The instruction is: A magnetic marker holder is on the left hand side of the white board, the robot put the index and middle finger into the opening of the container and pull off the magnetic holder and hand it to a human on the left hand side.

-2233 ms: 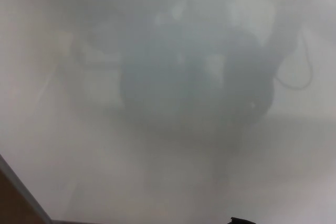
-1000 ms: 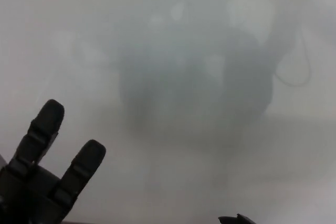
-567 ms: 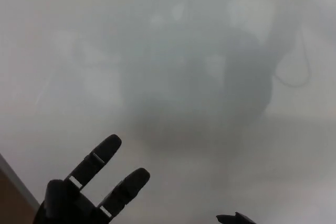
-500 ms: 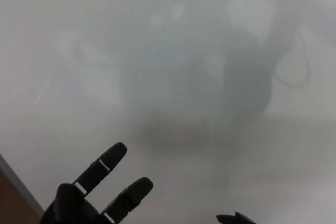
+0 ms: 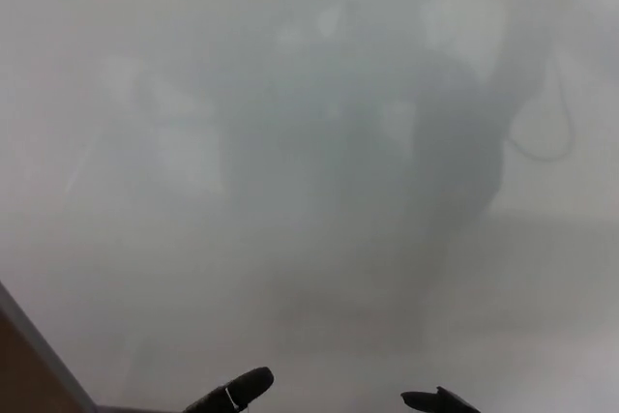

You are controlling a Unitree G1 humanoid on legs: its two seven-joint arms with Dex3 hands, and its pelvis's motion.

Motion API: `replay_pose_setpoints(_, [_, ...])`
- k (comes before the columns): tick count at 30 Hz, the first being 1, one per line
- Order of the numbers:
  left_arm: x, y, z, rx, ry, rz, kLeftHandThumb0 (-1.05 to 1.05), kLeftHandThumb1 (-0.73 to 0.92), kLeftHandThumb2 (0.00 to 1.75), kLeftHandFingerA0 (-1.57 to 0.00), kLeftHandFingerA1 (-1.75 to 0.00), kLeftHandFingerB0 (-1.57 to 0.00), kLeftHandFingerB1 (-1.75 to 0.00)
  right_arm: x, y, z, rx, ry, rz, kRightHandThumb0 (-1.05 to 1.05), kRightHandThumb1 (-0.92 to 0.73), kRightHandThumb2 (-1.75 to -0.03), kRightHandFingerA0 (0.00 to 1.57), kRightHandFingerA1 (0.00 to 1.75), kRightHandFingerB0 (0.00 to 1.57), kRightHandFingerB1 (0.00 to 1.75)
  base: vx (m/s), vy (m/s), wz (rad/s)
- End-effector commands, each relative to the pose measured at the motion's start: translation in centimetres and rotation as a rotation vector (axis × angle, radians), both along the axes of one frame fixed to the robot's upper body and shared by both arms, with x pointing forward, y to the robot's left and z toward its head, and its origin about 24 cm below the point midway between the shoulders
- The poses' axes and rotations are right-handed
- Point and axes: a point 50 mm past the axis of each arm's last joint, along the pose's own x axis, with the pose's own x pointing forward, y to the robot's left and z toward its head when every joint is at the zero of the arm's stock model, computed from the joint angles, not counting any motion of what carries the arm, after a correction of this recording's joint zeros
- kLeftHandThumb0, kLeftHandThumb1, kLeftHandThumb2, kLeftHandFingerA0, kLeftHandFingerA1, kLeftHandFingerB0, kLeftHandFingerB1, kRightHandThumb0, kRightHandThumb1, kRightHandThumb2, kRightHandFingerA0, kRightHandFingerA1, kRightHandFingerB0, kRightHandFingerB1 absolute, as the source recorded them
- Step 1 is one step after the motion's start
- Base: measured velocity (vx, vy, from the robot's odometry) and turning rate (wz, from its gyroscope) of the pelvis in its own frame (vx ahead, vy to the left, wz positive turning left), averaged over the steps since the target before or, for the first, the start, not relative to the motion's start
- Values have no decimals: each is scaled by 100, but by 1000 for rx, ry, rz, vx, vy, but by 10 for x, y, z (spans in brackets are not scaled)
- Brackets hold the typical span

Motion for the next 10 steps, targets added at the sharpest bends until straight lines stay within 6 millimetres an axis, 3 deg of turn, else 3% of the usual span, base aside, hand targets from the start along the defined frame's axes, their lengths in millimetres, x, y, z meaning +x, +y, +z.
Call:
replay_pose_setpoints(1, [-11, 34, -30, 800, -142, -187, -74, 47, 85, -51, -57, -21, -42, -3, -13, 0, 80, 36, -69, -50, -52, -85, 76, 74, 37, 57, 0, 0, 0])
replay_pose_setpoints(2, [-12, 34, -30, 814, -152, -195, -72, 60, 59, -52, -43, -27, -30, -4, -13, 0, 76, 36, -66, -50, -52, -86, 76, 74, 37, 57, 0, 0, 0])
replay_pose_setpoints(4, [-15, 34, -31, 837, -169, -209, -69, 60, 59, -60, -49, -26, -29, -5, -13, -1, 71, 36, -63, -49, -52, -85, 76, 74, 37, 57, 0, 0, 0])
replay_pose_setpoints(7, [-16, 33, -32, 846, -171, -211, -69, 60, 59, -55, -46, -26, -29, -6, -13, -2, 69, 41, -65, -49, -52, -85, 76, 74, 38, 57, 0, 0, 0])
replay_pose_setpoints(8, [-16, 33, -33, 856, -166, -215, -69, 59, 59, -72, -55, -26, -29, -6, -13, -2, 65, 37, -64, -48, -52, -85, 76, 74, 38, 57, 0, 0, 0])
replay_pose_setpoints(10, [-16, 32, -33, 865, -168, -218, -69, 59, 59, -71, -56, -26, -30, -6, -13, -2, 64, 36, -63, -47, -51, -84, 77, 75, 39, 57, 0, 0, 0])
